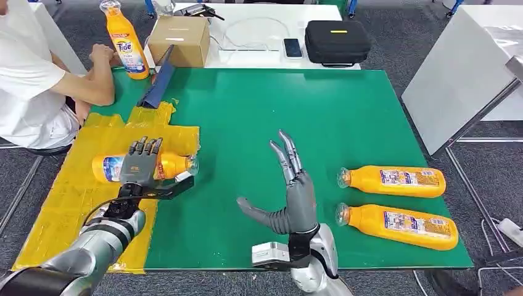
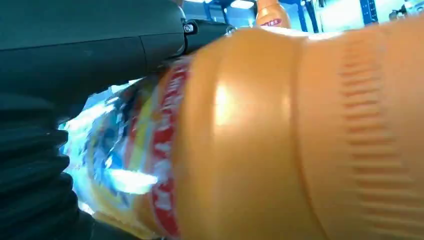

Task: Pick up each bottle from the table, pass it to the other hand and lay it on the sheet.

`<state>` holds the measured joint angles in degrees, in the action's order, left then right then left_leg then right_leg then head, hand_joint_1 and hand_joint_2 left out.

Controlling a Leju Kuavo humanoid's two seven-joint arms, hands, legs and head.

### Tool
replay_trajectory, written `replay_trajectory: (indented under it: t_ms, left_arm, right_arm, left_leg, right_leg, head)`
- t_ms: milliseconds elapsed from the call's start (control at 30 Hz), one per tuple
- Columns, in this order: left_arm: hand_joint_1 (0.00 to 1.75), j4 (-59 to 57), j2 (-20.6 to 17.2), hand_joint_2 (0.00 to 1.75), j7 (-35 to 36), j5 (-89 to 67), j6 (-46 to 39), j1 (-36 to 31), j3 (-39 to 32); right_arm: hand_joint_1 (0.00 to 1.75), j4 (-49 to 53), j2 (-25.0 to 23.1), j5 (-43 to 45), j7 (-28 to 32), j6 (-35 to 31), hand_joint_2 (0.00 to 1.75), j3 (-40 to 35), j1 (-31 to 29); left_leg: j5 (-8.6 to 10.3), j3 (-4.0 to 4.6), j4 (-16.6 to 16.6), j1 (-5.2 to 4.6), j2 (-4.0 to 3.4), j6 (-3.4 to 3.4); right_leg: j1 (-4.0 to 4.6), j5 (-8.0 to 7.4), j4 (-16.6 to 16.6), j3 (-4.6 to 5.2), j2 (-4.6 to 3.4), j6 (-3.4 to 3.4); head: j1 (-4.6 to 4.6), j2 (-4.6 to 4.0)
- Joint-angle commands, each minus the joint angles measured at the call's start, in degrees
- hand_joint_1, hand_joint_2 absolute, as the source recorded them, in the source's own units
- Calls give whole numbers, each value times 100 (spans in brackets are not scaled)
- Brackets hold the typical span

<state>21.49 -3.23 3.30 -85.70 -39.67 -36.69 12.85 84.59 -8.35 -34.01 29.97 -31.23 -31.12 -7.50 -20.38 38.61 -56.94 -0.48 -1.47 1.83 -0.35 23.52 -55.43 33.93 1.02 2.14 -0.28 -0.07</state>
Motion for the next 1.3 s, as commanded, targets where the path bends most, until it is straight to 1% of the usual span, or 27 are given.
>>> replay_trajectory:
  t_ms: [33, 67, 100, 133, 167, 200, 233, 267, 300, 333, 567, 600, 633, 700, 733, 767, 800, 833, 900, 933, 967, 1000, 1067, 1133, 1167, 1233, 1300]
  left_arm:
    - [0, -121, 108, 175, -671, 435, -33, 55, -720]
    - [0, -73, 122, 175, -703, 447, -33, 73, -753]
    - [0, 70, 184, 175, -943, 609, -33, 127, -896]
    - [0, 92, 201, 175, -986, 634, -33, 133, -917]
    - [0, 92, 201, 175, -986, 634, -33, 133, -917]
    - [0, 221, 260, 175, -1172, 736, -33, 176, -1026]
    - [0, 343, 304, 175, -1303, 779, -33, 216, -1113]
    - [0, 343, 304, 175, -1303, 779, -33, 216, -1113]
    - [0, 510, 348, 175, -1415, 826, -33, 264, -1183]
    - [0, 824, 427, 175, -1672, 980, -33, 369, -1338]
    - [0, 824, 427, 175, -1672, 980, -33, 369, -1338]
    - [0, 937, 467, 175, -1786, 1038, -33, 421, -1406]
    - [0, 1272, 564, 175, -2158, 1178, -33, 550, -1644]
    - [0, 2042, 807, 175, -2862, 1460, -33, 879, -2024]
    - [0, 2353, 1004, 175, -3502, 2133, -33, 1045, -2154]
    - [0, 2629, 999, 175, -3580, 2636, -13, 1213, -1843]
    - [0, 3394, 927, 175, -3582, 3257, 260, 1555, -1449]
    - [0, 3825, 892, 175, -3607, 3531, 337, 1740, -1289]
    - [0, 5503, 843, 175, -3628, 4652, 1037, 2443, -918]
    - [0, 5983, 827, 175, -3530, 4979, 1400, 2649, -842]
    - [0, 6229, 812, 175, -3444, 4986, 1472, 2760, -812]
    - [0, 6398, 790, 175, -3318, 5214, 1806, 2849, -787]
    - [0, 6337, 790, 175, -3319, 5219, 1817, 2843, -809]
    - [0, 6242, 795, 175, -3363, 5450, 2068, 2813, -821]
    - [0, 6228, 801, 175, -3305, 5754, 2485, 2833, -840]
    - [0, 6215, 842, 175, -3254, 6017, 2889, 2893, -841]
    - [0, 6209, 875, 175, -3241, 6071, 3064, 2960, -773]
  right_arm:
    - [0, -523, 200, -159, -140, 38, 175, -154, -299]
    - [0, -530, 203, -170, -146, 38, 175, -153, -298]
    - [0, -549, 217, -230, -194, 45, 175, -146, -299]
    - [0, -555, 222, -237, -199, 46, 175, -142, -300]
    - [0, -555, 222, -237, -199, 46, 175, -142, -300]
    - [0, -573, 228, -290, -233, 59, 175, -122, -298]
    - [0, -585, 228, -336, -259, 64, 175, -107, -293]
    - [0, -585, 228, -336, -259, 64, 175, -107, -293]
    - [0, -593, 227, -370, -276, 63, 175, -95, -288]
    - [0, -610, 228, -423, -312, 59, 175, -80, -290]
    - [0, -610, 228, -423, -312, 59, 175, -80, -290]
    - [0, -619, 228, -457, -337, 49, 175, -68, -288]
    - [0, -618, 228, -496, -361, 41, 175, -48, -277]
    - [0, -667, 274, -827, -579, -36, 175, -6, -272]
    - [0, -674, 342, -1133, -838, -45, 175, 51, -259]
    - [0, -669, 405, -1271, -963, -22, 175, 132, -250]
    - [0, -678, 474, -1549, -1160, 14, 175, 231, -247]
    - [0, -681, 516, -1721, -1291, 30, 175, 289, -249]
    - [0, -778, 724, -2562, -1934, 120, 175, 607, -295]
    - [0, -861, 847, -2723, -2113, 299, 175, 745, -334]
    - [0, -898, 905, -2704, -2067, 331, 175, 856, -354]
    - [0, -975, 1046, -2875, -2208, 456, 175, 1005, -387]
    - [0, -1014, 1052, -2858, -2117, 500, 175, 1101, -390]
    - [0, -1018, 1096, -2989, -2184, 619, 175, 1132, -384]
    - [0, -1002, 1231, -3127, -2349, 776, 175, 1194, -379]
    - [0, -1055, 1442, -3221, -2492, 983, 175, 1324, -410]
    - [0, -1130, 1608, -3164, -2478, 1089, 175, 1532, -461]
  left_leg:
    - [-12, -28, 1, 4, -1, -11]
    - [-7, -19, 3, 2, 0, -8]
    - [-13, -29, 1, 4, 2, -12]
    - [-8, -19, 3, 2, 2, -9]
    - [-14, -31, 0, 3, 8, -13]
    - [-7, -18, 2, 3, 3, -9]
    - [-15, -30, -2, 5, 9, -14]
    - [-9, -21, 0, 4, 10, -10]
    - [-6, -14, 1, 3, 7, -8]
    - [-14, -27, -3, 4, 15, -13]
    - [-12, -22, -2, 4, 7, -12]
    - [-11, -18, -2, 4, 1, -11]
    - [-17, -29, -5, 5, 6, -16]
    - [-8, -15, 0, 3, 10, -10]
    - [-18, -30, -6, 5, 14, -15]
    - [-15, -26, -2, 3, 14, -11]
    - [-9, -18, 2, 1, 15, -6]
    - [-18, -29, -4, 3, 17, -10]
    - [-12, -12, -2, 2, 4, -5]
    - [-22, -21, -9, 3, 5, -8]
    - [-18, -9, -7, 3, -10, -7]
    - [-22, -7, -6, -1, -6, -10]
    - [-25, -14, -6, -4, 6, -14]
    - [-25, -17, -9, -4, 24, -16]
    - [-18, -9, -5, -5, 25, -11]
    - [-20, -17, -3, -7, 21, -14]
    - [-24, -27, -3, -7, 21, -16]
  right_leg:
    - [0, 6, 5, -25, -16, -5]
    - [-1, 3, 5, -16, -10, -3]
    - [-1, 7, 4, -26, -13, -5]
    - [-1, 4, 5, -16, -9, -4]
    - [-3, 10, 3, -27, -9, -5]
    - [-1, 3, 5, -14, -8, -4]
    - [-2, 11, 2, -27, -9, -6]
    - [-1, 7, 4, -19, -4, -4]
    - [-2, 4, 4, -11, -4, -3]
    - [-2, 12, 1, -26, -3, -5]
    - [-2, 8, 1, -19, -8, -6]
    - [-1, 6, 2, -14, -11, -5]
    - [-2, 12, -2, -24, -11, -8]
    - [-2, 6, 3, -12, 0, -4]
    - [-3, 15, -1, -28, -5, -6]
    - [-3, 11, 5, -25, -2, -3]
    - [-5, 8, 7, -16, 6, 0]
    - [-4, 15, 5, -26, 3, -1]
    - [-3, 5, 6, -10, -9, 0]
    - [-4, 12, 4, -21, -13, 0]
    - [-1, 4, 6, -6, -19, 0]
    - [-3, 4, 6, -3, -13, -1]
    - [-7, 8, 6, -9, -5, -2]
    - [-9, 16, 2, -15, 5, 0]
    - [-8, 12, 6, -4, 5, 4]
    - [-11, 15, 7, -16, -2, 7]
    - [-11, 14, 7, -26, -2, 4]
  head:
    - [0, 2]
    - [0, 2]
    - [2, 0]
    - [0, 0]
    - [0, 0]
    - [0, 0]
    - [0, 0]
    - [0, 0]
    - [0, 2]
    - [0, 0]
    - [2, 0]
    - [0, 0]
    - [0, 0]
    - [2, 0]
    - [0, 0]
    - [0, 0]
    - [-2, 0]
    - [0, 0]
    - [0, 0]
    - [0, 0]
    - [0, 0]
    - [2, 0]
    - [0, 0]
    - [0, 0]
    - [2, 0]
    - [0, 0]
    - [0, 0]
